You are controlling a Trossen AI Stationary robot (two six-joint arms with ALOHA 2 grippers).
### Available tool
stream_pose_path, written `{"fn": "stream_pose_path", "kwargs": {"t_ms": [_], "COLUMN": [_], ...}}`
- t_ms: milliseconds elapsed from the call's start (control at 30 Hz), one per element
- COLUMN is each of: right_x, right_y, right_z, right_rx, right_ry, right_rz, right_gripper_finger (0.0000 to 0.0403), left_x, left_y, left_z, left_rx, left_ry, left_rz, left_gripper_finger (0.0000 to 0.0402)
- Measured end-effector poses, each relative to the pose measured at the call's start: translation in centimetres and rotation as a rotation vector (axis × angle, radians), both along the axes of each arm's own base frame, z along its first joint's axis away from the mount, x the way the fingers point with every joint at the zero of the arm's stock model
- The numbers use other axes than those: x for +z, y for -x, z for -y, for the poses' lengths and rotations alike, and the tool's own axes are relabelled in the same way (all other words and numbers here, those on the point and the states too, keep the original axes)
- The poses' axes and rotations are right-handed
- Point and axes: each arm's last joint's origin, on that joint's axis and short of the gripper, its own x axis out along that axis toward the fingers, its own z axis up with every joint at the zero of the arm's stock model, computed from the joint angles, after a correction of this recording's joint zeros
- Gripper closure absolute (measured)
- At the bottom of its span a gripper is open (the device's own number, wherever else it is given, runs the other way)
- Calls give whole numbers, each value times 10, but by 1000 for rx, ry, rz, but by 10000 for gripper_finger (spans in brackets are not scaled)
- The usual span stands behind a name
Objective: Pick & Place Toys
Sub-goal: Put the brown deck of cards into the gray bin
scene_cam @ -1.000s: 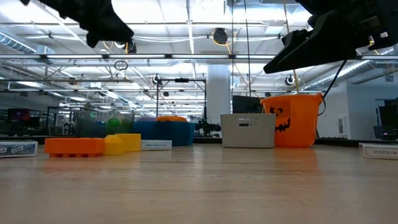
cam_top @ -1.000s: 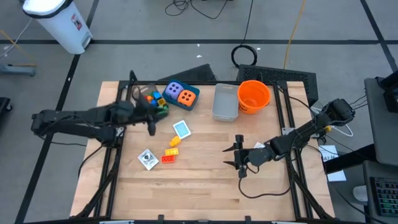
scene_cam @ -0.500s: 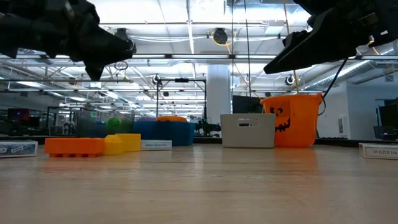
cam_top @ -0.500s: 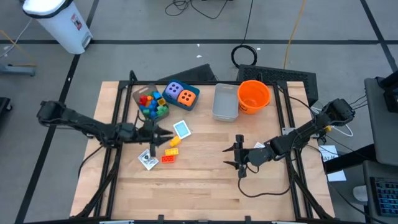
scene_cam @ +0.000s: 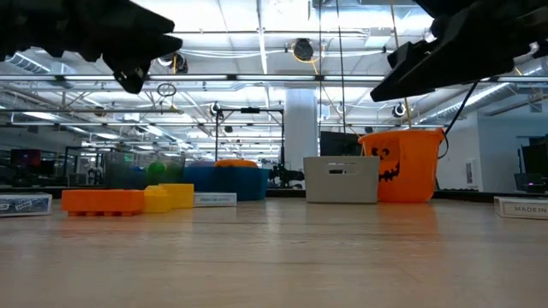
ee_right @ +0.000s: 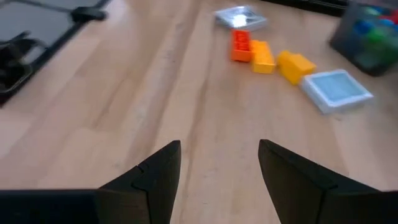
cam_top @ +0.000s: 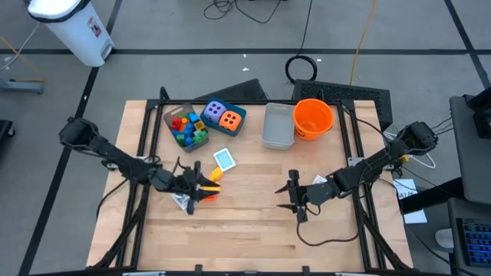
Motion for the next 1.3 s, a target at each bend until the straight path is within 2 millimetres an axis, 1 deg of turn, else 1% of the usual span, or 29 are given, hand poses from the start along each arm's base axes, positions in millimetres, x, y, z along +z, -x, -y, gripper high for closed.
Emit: {"fn": "stream_pose_path", "kwargs": {"t_ms": [100,233,333,467,533,633,767,1067,1200,1300], "right_x": [0,-2,-4,-1,3,10,7,-9,-22,-34], "right_y": [1,4,10,24,33,45,58,82,90,94], "right_z": [-3,-4,-6,-6,-7,-10,-15,-17,-15,-10], "right_rx": [34,-3,-22,-106,-155,-190,-231,-416,-459,-465], "right_ry": [24,110,154,151,149,91,-13,-208,-227,-228], "right_rz": [1,-22,-147,-398,-513,-673,-805,-1058,-1111,-1112], "right_gripper_finger": [193,193,193,193,193,193,193,193,193,193], "left_x": [2,3,-1,-8,-12,-14,-14,-14,-15,-15], "left_y": [-13,-30,-42,-52,-54,-58,-58,-58,-58,-58], "left_z": [10,21,27,32,32,32,31,31,31,31], "left_rx": [-9,-16,-17,-17,-15,-9,-3,-3,-3,-3], "left_ry": [-26,-51,-63,-78,-85,-78,-71,-70,-71,-71], "left_rz": [-11,-27,-51,-81,-95,-103,-107,-107,-108,-108], "left_gripper_finger": [284,284,284,284,284,284,284,284,284,284]}}
